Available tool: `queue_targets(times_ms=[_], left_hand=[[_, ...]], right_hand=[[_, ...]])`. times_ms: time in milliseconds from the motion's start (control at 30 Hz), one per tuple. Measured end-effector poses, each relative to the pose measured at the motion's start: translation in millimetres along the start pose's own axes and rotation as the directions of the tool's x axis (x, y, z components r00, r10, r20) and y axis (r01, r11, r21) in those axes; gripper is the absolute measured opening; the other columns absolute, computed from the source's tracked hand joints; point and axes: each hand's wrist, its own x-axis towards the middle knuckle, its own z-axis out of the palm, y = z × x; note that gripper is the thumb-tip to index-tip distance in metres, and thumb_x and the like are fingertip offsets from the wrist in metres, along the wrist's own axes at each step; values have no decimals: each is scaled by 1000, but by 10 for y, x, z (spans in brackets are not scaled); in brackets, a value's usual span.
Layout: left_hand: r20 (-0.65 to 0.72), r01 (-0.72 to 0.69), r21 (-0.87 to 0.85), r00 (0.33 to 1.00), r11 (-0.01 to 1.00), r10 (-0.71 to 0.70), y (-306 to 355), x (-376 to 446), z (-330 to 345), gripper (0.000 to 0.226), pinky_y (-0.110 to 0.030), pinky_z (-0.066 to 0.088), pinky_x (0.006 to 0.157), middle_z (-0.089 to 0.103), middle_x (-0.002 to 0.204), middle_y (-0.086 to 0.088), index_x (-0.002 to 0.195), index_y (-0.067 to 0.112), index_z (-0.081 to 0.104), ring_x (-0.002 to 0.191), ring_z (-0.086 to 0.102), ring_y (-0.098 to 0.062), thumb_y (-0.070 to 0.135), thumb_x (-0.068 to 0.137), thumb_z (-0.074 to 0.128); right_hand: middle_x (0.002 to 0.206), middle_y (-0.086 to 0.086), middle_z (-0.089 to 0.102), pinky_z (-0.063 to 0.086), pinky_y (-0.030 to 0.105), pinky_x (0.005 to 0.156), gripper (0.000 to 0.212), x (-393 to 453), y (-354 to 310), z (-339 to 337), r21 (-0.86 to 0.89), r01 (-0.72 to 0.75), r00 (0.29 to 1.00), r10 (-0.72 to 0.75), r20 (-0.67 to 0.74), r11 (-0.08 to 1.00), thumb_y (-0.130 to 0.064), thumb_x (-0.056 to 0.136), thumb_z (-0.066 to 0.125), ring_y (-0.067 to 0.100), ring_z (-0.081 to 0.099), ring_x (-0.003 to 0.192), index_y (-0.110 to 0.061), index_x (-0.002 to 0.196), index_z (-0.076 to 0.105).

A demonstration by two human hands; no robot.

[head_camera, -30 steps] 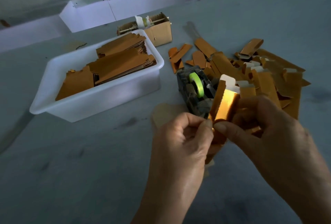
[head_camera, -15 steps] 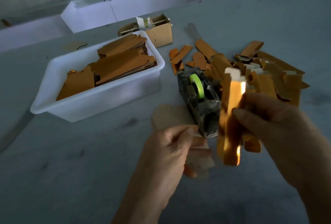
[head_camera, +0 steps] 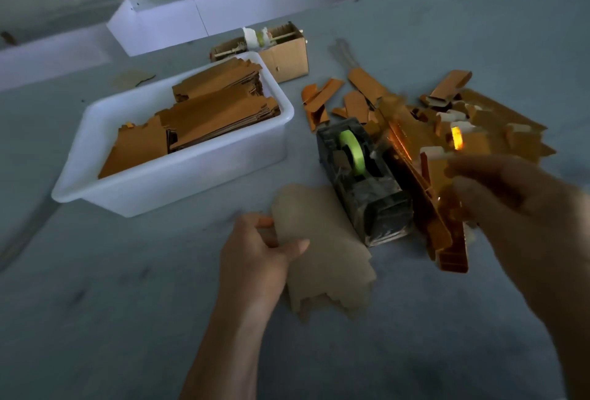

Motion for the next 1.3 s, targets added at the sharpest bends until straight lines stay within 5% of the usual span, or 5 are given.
queue_targets(times_ms=[167, 467, 667, 933, 1300], left_hand=[[18, -38, -59, 999, 998, 39, -89, 28, -133, 12, -47, 52, 74, 70, 72, -10, 75, 15, 68, 73, 65, -30, 14, 73, 80], [263, -23, -422, 954, 906, 147, 207, -293, -498, 24, -30, 42, 61, 68, 69, -4, 75, 13, 71, 59, 56, -11, 32, 64, 82], [405, 83, -556, 896, 827, 182, 263, -448, -337, 26, -28, 54, 63, 75, 89, -8, 87, 15, 75, 77, 71, -20, 23, 63, 79], [327, 11, -506, 927, 862, 181, 259, -488, -138, 32, -40, 55, 78, 76, 89, -9, 94, 21, 75, 86, 72, -26, 25, 61, 75], [141, -182, -349, 959, 919, 244, 279, -533, 9, 20, -38, 58, 60, 74, 71, 1, 84, 32, 72, 67, 71, -18, 28, 65, 73]], right_hand=[[79, -28, 66, 43, 8, 39, 14, -64, -91, -9, 146, 1, 998, -11, 65, 989, -40, 73, 54, -5, 65, 70, -52, 78, 60], [83, -23, 67, 50, 7, 61, 28, -335, -403, 180, 216, -40, 966, -18, 257, 975, -55, 68, 50, -7, 63, 76, -42, 90, 60], [79, -12, 71, 52, 15, 56, 37, -415, -435, 334, 410, -377, 856, 143, 497, 830, -47, 54, 63, 1, 66, 73, -28, 86, 67], [81, -6, 72, 50, 18, 58, 39, -432, -281, 426, 524, -463, 848, 184, 497, 715, -44, 53, 64, 3, 65, 72, -23, 85, 71], [77, -24, 64, 45, 8, 53, 11, -485, -322, 389, 197, -108, 978, 69, 198, 974, -36, 71, 70, -6, 60, 71, -33, 79, 63]])
